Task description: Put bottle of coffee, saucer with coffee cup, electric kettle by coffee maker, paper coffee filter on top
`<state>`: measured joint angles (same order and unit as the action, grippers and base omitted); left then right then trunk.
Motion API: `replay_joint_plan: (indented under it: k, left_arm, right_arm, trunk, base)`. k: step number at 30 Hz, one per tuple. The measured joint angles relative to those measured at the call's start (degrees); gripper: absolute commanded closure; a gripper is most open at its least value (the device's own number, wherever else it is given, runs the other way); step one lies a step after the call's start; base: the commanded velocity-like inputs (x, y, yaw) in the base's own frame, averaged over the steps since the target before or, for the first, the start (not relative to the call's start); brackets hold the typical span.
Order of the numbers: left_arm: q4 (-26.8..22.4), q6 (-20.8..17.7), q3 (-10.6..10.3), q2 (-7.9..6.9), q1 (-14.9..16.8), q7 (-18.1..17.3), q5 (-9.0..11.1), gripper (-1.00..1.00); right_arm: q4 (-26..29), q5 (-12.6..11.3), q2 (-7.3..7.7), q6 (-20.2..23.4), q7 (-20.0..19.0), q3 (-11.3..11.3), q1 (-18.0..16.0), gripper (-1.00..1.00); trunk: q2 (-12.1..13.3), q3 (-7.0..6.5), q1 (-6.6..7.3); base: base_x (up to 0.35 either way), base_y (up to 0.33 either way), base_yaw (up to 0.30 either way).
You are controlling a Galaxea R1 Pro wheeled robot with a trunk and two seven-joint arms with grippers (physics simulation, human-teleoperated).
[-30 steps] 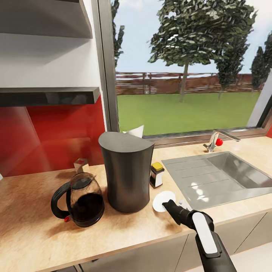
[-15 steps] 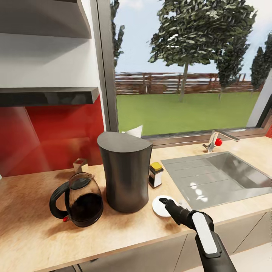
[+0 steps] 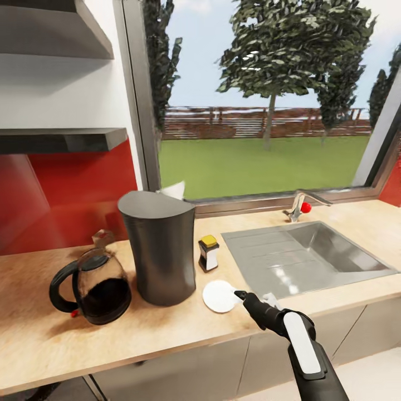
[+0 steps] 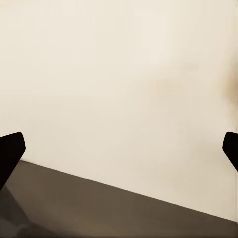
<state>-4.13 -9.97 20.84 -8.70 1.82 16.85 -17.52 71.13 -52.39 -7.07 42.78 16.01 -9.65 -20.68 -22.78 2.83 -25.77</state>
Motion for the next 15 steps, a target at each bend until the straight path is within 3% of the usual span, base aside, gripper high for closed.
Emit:
replay_joint_plan:
  k: [15]
  left_arm:
    - [0.0, 0.0, 0.1, -0.01, 0.0, 0.0, 0.0, -1.00]
  right_arm:
    - [0.0, 0.0, -0.09, 0.0, 0.0, 0.1, 0.0, -1.00]
  trunk:
    - [0.0, 0.00, 0.00]
  base:
    - [-0.206, -0.229, 0.000]
